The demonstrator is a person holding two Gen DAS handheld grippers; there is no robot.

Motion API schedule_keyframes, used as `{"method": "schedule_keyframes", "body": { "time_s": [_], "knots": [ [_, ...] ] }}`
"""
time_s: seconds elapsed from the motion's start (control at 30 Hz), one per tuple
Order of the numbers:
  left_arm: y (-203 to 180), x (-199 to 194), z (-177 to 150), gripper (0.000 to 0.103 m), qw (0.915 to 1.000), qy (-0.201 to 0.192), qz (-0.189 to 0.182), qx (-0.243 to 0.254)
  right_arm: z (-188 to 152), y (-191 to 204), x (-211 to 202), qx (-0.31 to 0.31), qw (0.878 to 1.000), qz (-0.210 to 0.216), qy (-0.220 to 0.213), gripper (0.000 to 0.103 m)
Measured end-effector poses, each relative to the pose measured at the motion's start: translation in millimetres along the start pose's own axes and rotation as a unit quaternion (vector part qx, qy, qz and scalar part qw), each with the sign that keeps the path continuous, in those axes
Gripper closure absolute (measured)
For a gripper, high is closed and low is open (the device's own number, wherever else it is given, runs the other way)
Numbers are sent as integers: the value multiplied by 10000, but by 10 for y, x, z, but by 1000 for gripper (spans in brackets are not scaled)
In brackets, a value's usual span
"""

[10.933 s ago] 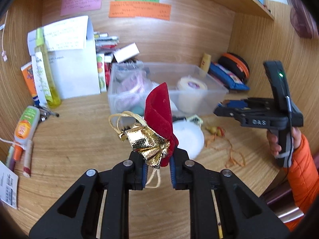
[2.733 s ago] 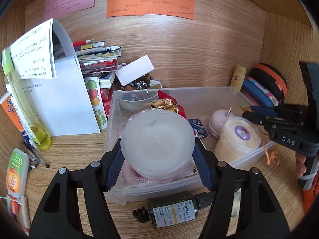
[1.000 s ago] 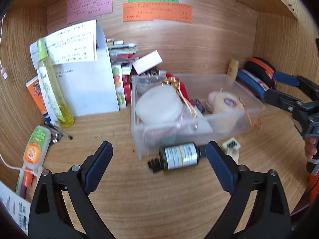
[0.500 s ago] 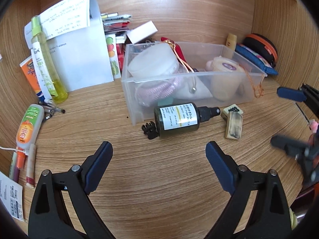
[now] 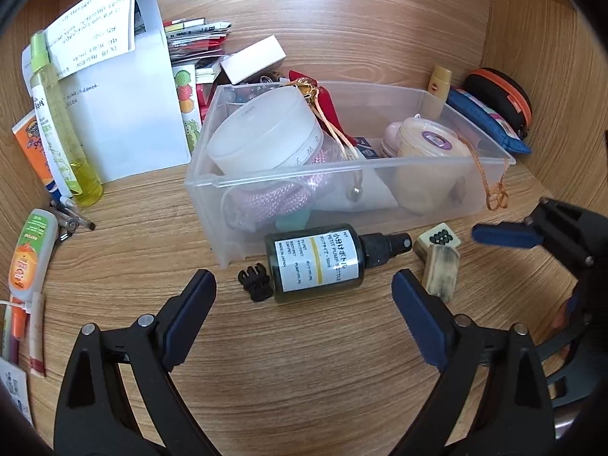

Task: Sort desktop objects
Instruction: 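Move both tools back toward the green bottle and tiles on the desk, then grasp the dark green spray bottle with the left tool while the right tool grasps the cream tile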

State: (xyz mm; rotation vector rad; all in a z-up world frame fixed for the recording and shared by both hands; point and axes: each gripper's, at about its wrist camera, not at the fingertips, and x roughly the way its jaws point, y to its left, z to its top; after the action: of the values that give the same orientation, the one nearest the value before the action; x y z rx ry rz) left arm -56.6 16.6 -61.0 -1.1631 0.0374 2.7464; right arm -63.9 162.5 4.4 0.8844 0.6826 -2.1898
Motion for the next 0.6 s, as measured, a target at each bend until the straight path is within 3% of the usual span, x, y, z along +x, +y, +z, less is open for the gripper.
{"method": "schedule_keyframes", "body": {
  "time_s": [0.07,0.27,0.33,0.6],
  "knots": [
    [5,5,4,12,10000,-9,-45,-45,11,6,36,-46,10000,-75,22,36],
    [32,97,11,30,9995,197,-183,-165,63,13,101,-191,9994,-274,54,59],
    [54,86,22,31,9994,177,-223,-213,67,36,92,-273,9990,-358,34,68],
    [53,77,56,31,9995,128,-205,-209,63,-19,72,-126,9997,-188,29,80]
  ]
}}
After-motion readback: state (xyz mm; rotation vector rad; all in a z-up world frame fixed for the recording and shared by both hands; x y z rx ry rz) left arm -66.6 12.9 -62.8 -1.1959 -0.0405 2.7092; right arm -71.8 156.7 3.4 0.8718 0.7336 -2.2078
